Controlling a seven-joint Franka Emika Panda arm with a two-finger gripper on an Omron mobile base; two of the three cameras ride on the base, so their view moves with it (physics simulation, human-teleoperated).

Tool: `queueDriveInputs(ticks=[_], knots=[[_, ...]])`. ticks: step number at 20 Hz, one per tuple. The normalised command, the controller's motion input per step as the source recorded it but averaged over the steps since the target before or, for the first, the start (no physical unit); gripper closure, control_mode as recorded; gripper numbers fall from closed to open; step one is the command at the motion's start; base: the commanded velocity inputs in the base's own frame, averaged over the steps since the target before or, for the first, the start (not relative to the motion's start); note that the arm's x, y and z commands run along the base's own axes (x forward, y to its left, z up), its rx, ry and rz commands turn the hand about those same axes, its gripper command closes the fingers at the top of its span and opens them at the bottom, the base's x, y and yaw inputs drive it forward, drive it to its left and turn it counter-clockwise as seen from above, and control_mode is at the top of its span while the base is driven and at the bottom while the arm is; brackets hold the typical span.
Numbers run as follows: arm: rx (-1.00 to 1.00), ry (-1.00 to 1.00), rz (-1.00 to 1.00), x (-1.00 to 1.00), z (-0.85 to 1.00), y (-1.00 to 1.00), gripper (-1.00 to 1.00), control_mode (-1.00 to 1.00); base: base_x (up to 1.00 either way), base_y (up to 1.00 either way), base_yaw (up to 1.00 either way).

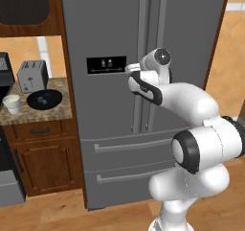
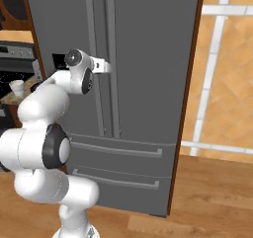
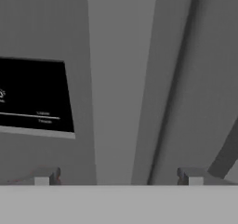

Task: Grab a lemon wedge from the fridge and one ice cube from the ice bowl, and put them in the glass of lemonade.

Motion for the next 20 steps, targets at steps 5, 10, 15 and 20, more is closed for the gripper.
queueDriveInputs(ticks=[5, 10, 15, 20], knots=[[0.0, 0.0, 0.0, 0.81, -0.09, 0.0, -1.0, -1.0, 0.0, 0.0, 0.0], [0.0, 0.0, 0.0, 0.65, -0.11, 0.0, -1.0, -1.0, 0.0, 0.0, 0.0], [0.0, 0.01, 0.0, 0.01, 0.0, 0.0, 1.0, -1.0, 0.0, 0.0, 0.0], [0.0, 0.0, 0.01, -0.2, 0.02, 0.0, 1.0, -1.0, 0.0, 0.0, 0.0]])
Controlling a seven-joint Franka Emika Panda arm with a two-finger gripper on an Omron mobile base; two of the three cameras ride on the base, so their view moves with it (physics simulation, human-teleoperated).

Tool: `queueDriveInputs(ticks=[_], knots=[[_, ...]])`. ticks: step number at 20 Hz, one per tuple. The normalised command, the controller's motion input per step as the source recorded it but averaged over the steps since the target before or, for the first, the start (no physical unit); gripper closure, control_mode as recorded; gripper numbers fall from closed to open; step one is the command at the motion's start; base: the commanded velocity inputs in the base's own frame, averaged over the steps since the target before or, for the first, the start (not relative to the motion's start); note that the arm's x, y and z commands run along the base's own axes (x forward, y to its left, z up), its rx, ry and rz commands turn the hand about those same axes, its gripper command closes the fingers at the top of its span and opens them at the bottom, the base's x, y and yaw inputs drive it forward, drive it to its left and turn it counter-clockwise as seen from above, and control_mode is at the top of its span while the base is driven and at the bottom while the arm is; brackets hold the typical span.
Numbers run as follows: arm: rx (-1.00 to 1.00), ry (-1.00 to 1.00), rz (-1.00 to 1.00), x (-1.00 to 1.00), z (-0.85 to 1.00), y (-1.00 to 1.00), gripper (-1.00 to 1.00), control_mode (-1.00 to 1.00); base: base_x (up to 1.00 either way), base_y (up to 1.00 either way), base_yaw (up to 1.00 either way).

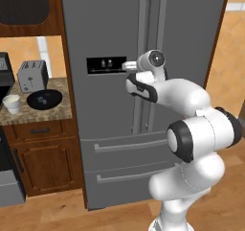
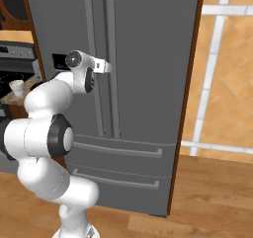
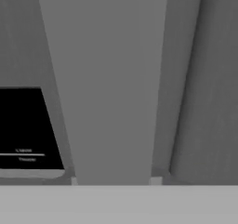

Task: Grab a lemon wedge from the fridge and one ice cube from the ice bowl, and put them in the glass of lemonade.

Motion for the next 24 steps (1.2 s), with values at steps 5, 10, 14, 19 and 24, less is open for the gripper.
queueDriveInputs(ticks=[5, 10, 14, 19, 24], knots=[[0.0, -0.05, 0.01, -0.79, 0.69, 0.19, 1.0, -1.0, 0.0, 0.0, 0.0], [0.0, -0.04, 0.0, -0.99, 1.0, 0.56, 1.0, -1.0, 0.0, 0.0, 0.0], [-0.04, 0.0, 0.0, -0.99, 1.0, 0.89, 1.0, -1.0, 0.0, 0.0, 0.0], [-0.17, -0.04, 0.02, -1.0, 0.81, 0.99, -1.0, -1.0, 0.0, 0.0, 0.0], [-0.17, -0.35, 0.02, -1.0, -0.14, 0.11, -1.0, -1.0, 0.0, 0.0, 0.0]])
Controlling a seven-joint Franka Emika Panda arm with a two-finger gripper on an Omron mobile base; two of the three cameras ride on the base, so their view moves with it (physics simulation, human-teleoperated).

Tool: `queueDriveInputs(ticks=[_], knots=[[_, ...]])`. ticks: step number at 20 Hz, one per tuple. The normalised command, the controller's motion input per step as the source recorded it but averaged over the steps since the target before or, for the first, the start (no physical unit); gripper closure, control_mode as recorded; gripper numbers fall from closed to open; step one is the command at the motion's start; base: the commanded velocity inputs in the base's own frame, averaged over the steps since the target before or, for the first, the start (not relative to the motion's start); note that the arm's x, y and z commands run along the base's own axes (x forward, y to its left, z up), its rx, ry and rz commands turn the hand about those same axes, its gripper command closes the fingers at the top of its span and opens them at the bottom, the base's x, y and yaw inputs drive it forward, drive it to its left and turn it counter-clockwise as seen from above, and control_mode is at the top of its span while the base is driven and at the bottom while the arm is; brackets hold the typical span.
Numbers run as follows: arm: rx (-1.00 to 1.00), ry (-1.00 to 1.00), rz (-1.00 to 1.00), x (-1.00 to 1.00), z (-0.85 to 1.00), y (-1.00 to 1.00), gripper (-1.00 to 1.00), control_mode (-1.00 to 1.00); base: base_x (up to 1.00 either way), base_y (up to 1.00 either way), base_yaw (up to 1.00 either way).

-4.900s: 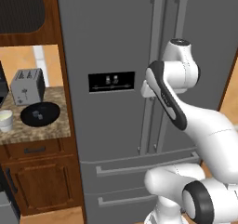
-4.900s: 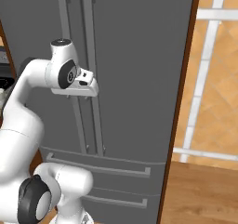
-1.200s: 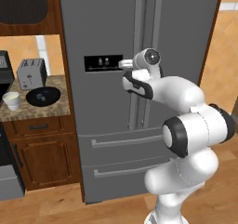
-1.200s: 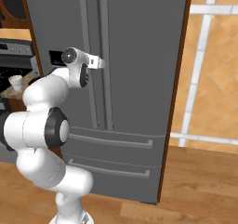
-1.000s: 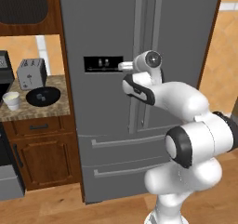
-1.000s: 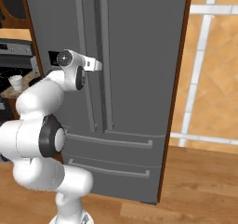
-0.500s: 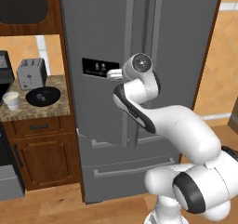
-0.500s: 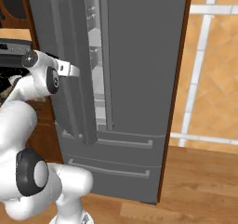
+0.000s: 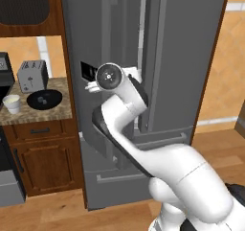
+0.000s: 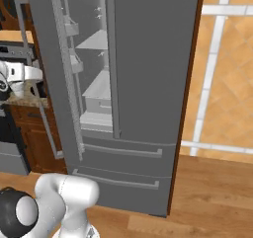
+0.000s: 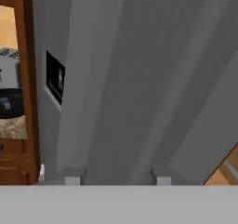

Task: Grab a lemon wedge from the fridge and one ice cube from the ice bowl, and put them in the glass of lemonade.

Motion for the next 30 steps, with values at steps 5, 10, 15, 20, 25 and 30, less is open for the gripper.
queueDriveInputs(ticks=[5, 10, 15, 20, 25, 30], knots=[[0.19, -0.36, -0.06, -1.0, 0.96, -0.75, -1.0, -1.0, 0.0, 0.0, 0.0], [0.29, -0.11, -0.06, -0.99, 1.0, -0.9, -1.0, -1.0, 0.0, 0.0, 0.0], [0.29, 0.03, 0.15, -0.1, 0.37, -1.0, -1.0, -1.0, 0.0, 0.0, 0.0], [0.35, 0.41, 0.27, 0.88, -0.52, -0.51, -1.0, -1.0, 0.0, 0.0, 0.0], [0.53, 0.25, 0.29, 0.66, -0.37, 0.01, -1.0, -1.0, 0.0, 0.0, 0.0], [0.32, 0.21, 0.01, 0.27, -0.21, 0.24, -1.0, -1.0, 0.0, 0.0, 0.0]])
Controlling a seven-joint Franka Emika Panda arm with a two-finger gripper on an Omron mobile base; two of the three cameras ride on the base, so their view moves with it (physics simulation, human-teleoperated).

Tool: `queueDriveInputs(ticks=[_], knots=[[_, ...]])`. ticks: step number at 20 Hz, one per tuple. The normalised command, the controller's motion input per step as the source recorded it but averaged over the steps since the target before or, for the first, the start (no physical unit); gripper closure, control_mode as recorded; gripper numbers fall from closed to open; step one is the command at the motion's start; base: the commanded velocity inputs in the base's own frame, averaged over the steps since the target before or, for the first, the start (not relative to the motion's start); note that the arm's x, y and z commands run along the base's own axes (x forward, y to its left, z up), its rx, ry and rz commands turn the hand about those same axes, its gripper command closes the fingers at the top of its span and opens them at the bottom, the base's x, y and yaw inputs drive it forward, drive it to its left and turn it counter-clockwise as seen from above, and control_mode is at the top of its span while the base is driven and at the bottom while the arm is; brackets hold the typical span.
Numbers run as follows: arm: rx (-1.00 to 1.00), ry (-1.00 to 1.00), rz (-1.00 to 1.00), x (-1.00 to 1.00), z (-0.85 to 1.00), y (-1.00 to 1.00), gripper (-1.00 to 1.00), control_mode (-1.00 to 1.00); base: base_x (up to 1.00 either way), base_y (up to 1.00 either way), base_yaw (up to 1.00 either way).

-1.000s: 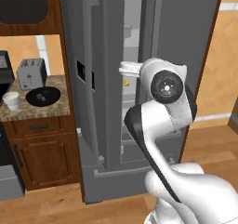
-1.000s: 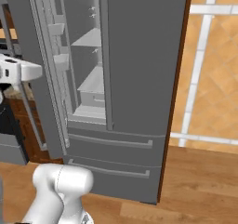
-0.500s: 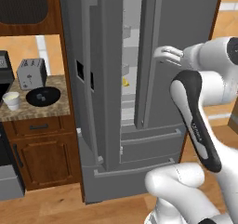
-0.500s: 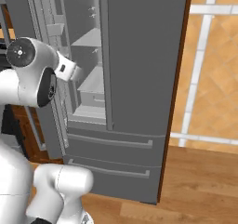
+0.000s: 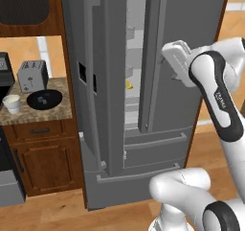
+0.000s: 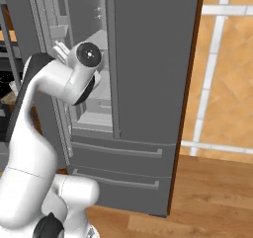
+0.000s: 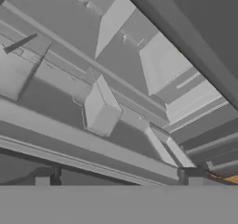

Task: Grab a lemon wedge from the fridge and one ice cube from the ice bowl, and put them in the glass of lemonade.

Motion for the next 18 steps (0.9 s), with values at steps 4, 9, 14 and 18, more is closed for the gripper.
queueDriveInputs(ticks=[4, 9, 14, 18], knots=[[0.16, 0.06, 0.0, 0.68, -0.37, 0.41, -1.0, -1.0, 0.0, 0.0, 0.0], [0.19, 0.18, 0.01, 0.95, -0.15, 0.24, -1.0, -1.0, 0.0, 0.0, 0.0], [0.18, 0.26, 0.09, 0.84, -0.25, 0.56, -1.0, -1.0, 0.0, 0.0, 0.0], [0.25, 0.18, 0.09, 0.27, -0.27, 0.94, -1.0, -1.0, 0.0, 0.0, 0.0]])
